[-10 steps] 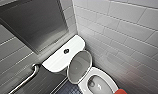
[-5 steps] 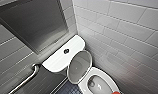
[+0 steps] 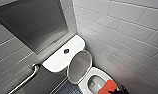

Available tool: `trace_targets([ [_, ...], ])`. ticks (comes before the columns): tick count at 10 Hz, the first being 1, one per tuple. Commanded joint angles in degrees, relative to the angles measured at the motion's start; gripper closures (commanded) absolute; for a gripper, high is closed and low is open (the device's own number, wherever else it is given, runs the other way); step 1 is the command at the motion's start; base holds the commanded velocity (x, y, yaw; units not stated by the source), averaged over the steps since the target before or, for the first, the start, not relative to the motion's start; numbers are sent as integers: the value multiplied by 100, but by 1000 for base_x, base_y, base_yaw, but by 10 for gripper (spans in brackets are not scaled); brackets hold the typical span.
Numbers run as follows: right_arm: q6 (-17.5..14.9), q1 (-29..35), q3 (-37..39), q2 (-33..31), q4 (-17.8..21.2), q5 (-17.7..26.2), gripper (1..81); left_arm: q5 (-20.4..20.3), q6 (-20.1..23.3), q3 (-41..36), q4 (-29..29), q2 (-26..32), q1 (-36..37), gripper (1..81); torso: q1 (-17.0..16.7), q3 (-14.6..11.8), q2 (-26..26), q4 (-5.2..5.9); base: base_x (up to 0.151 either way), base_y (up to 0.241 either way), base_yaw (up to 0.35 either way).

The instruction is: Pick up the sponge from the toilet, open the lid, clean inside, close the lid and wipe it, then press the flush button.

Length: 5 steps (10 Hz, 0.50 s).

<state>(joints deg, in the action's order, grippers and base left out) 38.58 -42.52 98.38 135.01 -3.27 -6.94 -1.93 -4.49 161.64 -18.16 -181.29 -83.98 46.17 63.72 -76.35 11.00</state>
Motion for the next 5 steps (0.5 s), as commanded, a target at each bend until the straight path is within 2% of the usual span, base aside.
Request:
trace_targets([
  [1, -9, 1161, 645, 519, -69, 1624, 811, 465, 36, 0, -12, -13, -202, 10, 0, 0, 0, 0, 0, 0, 0],
  [3, -26, 1311, 1304, 1267, -121, 1933, 811, 439, 36, 0, -12, -13, -203, 10, 0, 0, 0, 0, 0, 0, 0],
  [5, -17, 1425, 1481, 1531, -350, 1933, 811, 474, 36, 0, -12, -13, -202, 10, 0, 0, 0, 0, 0, 0, 0],
])
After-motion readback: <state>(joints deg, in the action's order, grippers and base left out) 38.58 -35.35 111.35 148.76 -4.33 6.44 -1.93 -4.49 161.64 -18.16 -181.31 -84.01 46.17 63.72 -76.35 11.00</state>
